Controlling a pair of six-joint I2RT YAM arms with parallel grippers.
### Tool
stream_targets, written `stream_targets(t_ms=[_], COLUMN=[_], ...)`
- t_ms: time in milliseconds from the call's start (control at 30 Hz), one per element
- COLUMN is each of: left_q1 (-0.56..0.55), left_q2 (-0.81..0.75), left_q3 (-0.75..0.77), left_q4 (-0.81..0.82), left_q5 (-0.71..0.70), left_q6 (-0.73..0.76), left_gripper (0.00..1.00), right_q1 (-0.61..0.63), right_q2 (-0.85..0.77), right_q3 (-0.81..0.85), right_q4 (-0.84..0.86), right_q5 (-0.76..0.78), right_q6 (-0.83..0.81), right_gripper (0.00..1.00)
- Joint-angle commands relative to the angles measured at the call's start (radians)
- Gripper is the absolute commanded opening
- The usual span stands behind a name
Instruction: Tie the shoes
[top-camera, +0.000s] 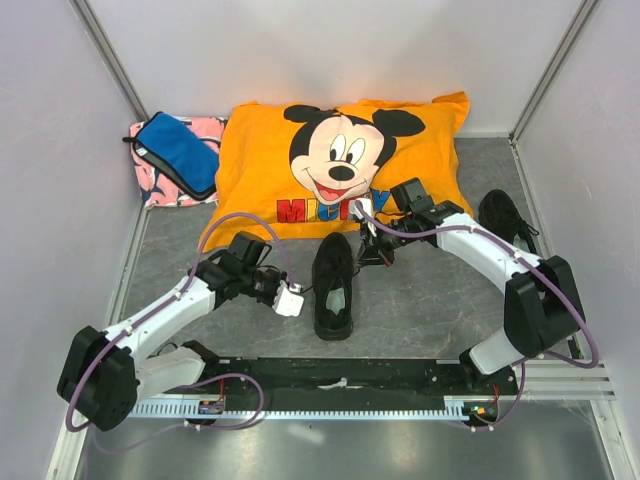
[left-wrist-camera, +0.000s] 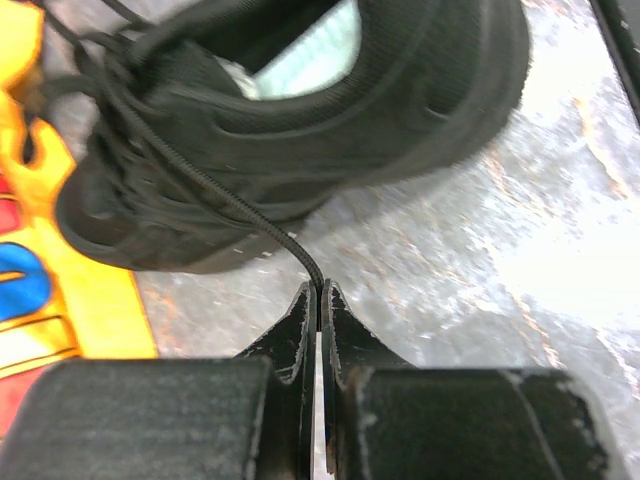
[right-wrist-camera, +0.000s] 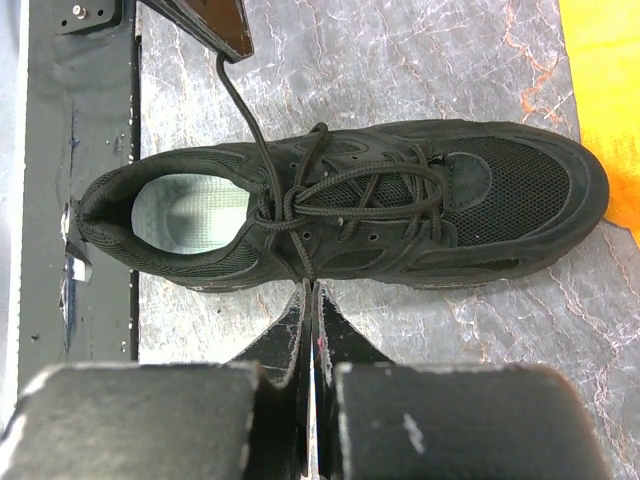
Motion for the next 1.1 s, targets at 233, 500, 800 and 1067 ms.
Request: stream_targets(t_ms=[233, 500, 800, 1067], left_q1=[0.013, 0.079, 0.052, 0.044], left_q2=[-0.056, -0.103, 0.015, 0.170], left_q3=[-0.080, -0.020, 0.093, 0.106], left_q4=[-0.074, 0.064, 0.392, 0.605], left_q5=[-0.032, 0.117, 0.142, 0.100], left_q6=[0.040, -0.318, -1.084, -1.423], left_gripper=[0.02, 0.38, 0.65, 0.57], right_q1=[-0.005, -0.002, 0.000, 0.000], right_q2=[-0.060, -0.096, -0.144, -0.119], right_q3=[-0.032, -0.086, -0.167, -0.167], right_q4=[0.088, 0.198, 0.343, 0.373], right_q5=[-0.033, -0.050, -0.039, -0.027], right_q6=[0.070, 0.201, 0.368, 0.399], right_gripper=[0.00, 0.00, 0.00, 0.00])
